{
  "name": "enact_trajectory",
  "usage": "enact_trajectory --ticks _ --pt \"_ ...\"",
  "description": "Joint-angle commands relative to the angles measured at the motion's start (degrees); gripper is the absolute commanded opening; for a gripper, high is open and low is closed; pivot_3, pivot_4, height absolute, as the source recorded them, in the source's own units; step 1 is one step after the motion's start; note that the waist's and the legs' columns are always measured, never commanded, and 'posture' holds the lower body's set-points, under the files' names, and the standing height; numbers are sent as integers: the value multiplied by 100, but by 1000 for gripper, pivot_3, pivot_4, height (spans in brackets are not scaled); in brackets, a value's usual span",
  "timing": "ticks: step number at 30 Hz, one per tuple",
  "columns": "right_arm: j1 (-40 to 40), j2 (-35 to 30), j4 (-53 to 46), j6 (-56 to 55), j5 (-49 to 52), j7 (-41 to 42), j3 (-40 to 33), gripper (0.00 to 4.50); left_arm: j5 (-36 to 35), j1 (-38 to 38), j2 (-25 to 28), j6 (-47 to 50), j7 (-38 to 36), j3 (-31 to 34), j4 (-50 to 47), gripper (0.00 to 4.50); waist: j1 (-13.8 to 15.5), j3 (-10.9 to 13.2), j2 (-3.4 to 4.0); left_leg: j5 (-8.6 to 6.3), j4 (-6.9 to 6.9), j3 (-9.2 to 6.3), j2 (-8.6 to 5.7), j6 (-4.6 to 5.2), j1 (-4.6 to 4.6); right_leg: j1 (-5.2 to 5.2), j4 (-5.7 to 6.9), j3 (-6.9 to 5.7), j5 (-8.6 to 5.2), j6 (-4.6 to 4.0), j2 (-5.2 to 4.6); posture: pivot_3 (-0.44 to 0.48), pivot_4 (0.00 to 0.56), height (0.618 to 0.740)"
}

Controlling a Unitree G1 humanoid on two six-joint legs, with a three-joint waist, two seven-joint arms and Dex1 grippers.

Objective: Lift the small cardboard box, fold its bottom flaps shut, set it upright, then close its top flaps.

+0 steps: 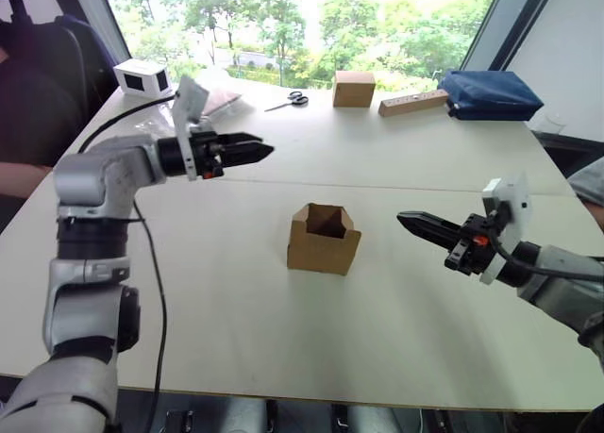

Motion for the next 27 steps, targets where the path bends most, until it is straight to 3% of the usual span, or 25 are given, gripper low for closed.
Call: enact_trajectory --ticks 1,3,11,27 --pt "-415 31 347 -369 -635 441 456 0 -235 624 -104 -173 146 156 -639 873 -21 -2 2 0 0 4 -3 0 4 3 -1 3 0 0 -3 0 150 740" --pt "-628 35 522 -497 -1037 550 740 0 -313 885 -118 -288 -15 11 -923 63 -9 0 -1 0 1 5 -5 0 6 4 0 4 0 0 -6 0 150 740" --pt "-1089 119 928 -747 -1855 1190 1471 0 12 1286 195 -890 -702 -986 -1362 63 -17 -1 0 8 0 3 -6 -14 6 3 2 0 0 -1 -2 0 150 740" --pt "-1683 837 1630 -1329 -2934 1757 2171 0 701 699 -296 -1951 -781 -1780 -461 63 -18 -1 1 2 1 5 -15 -3 6 3 1 -1 0 0 1 0 150 740"
